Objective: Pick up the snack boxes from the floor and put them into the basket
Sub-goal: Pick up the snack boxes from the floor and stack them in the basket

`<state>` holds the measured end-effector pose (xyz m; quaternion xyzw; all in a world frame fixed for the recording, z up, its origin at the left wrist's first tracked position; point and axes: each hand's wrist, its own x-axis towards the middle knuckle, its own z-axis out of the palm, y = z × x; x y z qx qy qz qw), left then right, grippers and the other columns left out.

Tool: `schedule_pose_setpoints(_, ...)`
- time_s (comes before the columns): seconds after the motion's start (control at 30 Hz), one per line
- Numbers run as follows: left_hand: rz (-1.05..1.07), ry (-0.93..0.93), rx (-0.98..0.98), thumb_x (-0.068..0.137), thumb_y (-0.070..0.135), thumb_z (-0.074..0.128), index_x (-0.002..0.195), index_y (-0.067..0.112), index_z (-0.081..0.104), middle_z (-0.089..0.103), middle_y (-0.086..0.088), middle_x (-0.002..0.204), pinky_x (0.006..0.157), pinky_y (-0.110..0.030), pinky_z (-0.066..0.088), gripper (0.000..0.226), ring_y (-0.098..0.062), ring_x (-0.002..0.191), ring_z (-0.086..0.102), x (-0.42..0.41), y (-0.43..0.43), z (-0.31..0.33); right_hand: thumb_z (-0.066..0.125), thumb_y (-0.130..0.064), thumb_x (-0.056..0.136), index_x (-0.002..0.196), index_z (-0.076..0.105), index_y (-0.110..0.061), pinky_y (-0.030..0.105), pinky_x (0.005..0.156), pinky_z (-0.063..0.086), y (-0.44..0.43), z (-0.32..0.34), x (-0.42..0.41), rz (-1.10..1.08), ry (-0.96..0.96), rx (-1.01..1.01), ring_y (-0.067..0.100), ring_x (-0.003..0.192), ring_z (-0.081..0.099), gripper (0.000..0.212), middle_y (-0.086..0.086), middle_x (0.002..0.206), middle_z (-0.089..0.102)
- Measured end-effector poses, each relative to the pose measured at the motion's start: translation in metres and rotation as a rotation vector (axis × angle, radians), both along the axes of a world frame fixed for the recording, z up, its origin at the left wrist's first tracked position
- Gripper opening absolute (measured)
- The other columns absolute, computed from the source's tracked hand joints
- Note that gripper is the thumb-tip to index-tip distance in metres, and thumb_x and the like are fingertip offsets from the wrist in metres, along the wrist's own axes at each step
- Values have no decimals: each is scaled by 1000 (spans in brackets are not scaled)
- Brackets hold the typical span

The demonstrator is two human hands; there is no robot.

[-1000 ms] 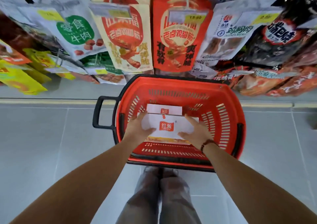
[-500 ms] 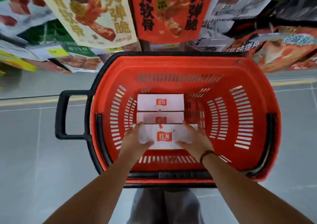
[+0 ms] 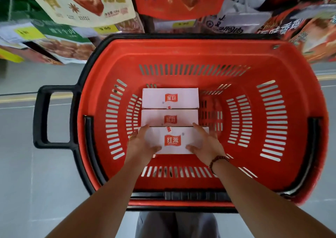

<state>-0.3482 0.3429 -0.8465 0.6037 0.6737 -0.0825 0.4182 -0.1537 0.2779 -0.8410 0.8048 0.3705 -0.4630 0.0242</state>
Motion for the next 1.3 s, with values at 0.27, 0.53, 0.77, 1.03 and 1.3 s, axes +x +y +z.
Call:
schedule_pose_setpoints(0.27, 19, -3, 11, 64, 30, 85, 132, 31, 34, 38, -4, 142, 102, -50, 40, 84, -31, 132, 35, -7, 2, -43, 71, -26, 81, 141, 24, -37, 39, 95, 51, 1, -44, -11, -72, 49, -3, 32, 124, 46, 77, 10, 145, 18)
schedule_pose_setpoints(0.53, -258, 19, -35, 73, 32, 78, 143, 41, 26, 7, -1, 158, 109, -55, 27, 87, -33, 144, 10, -13, 11, -66, 71, -27, 81, 140, 23, -37, 36, 95, 48, 10, -73, -9, 58, 35, -68, 32, 121, 49, 76, 17, 146, 19)
schedule_pose_setpoints(0.77, -436, -63, -37, 81, 27, 70, 143, 47, 1, -14, 3, 157, 107, -47, 33, 95, -27, 146, 5, -30, 15, -75, 61, -34, 88, 140, -4, -58, 55, 113, 19, 4, -86, -19, 259, 20, -63, 41, 144, 5, 86, 2, 155, -26)
schedule_pose_setpoints(1.03, -419, 122, 1, 82, 39, 68, 146, 32, 21, 11, -2, 158, 108, -50, 32, 79, -29, 144, 18, -24, 16, -53, 60, -37, 88, 147, 16, -39, 47, 108, 35, 4, -51, -17, 168, -35, -36, 32, 142, 20, 74, 3, 157, 11)
schedule_pose_setpoints(1.3, -529, 108, 93, 89, 36, 60, 135, 25, 43, 49, -3, 138, 100, -37, 46, 50, -22, 125, 47, -3, 37, 47, 65, -35, 85, 137, 41, -26, 34, 101, 43, -5, 50, 7, 5, -38, 113, 18, 128, 44, 57, 1, 141, 42)
